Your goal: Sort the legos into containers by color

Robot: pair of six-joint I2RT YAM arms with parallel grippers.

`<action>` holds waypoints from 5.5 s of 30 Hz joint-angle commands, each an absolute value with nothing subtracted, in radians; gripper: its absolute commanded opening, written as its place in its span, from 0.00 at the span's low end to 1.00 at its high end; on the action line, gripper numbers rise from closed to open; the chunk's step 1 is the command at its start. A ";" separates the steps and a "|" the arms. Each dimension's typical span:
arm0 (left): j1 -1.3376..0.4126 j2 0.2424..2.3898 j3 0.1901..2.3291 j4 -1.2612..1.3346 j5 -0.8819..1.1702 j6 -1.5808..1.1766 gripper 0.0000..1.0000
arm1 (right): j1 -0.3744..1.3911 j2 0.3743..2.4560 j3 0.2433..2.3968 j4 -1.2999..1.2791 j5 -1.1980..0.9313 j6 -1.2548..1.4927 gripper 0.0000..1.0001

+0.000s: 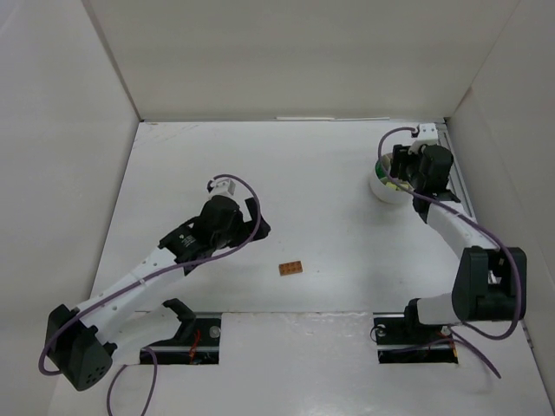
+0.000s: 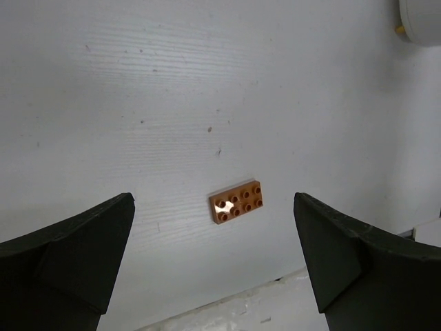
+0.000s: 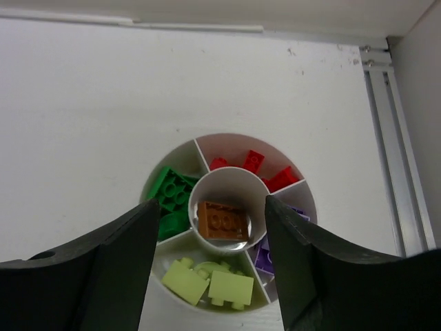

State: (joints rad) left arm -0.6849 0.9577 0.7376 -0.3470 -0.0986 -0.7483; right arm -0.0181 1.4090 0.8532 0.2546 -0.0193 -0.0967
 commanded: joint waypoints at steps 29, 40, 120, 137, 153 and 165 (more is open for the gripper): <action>-0.719 0.732 0.738 -0.589 -0.164 -0.914 1.00 | 1.107 1.497 0.931 -0.239 0.063 -0.081 1.00; -0.719 0.721 0.719 -0.598 -0.155 -0.914 1.00 | 1.143 1.646 0.933 -0.227 0.195 -0.038 0.94; -0.337 1.130 0.862 -0.310 0.139 -0.526 1.00 | 0.215 2.072 1.605 -0.589 0.443 0.693 0.79; -0.310 1.160 0.862 -0.278 0.183 -0.526 1.00 | 0.175 2.223 1.809 -0.590 0.400 0.721 0.82; -0.310 1.187 0.873 -0.267 0.192 -0.526 1.00 | 0.164 2.358 2.045 -0.787 0.422 0.762 0.67; -0.299 1.187 0.891 -0.276 0.192 -0.508 1.00 | 0.173 2.347 2.029 -0.788 0.433 0.810 0.48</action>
State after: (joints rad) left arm -0.3107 1.1957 0.8516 -0.2947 0.1837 -0.5282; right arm 0.1654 2.3592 1.9995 -0.7601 0.4160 0.7910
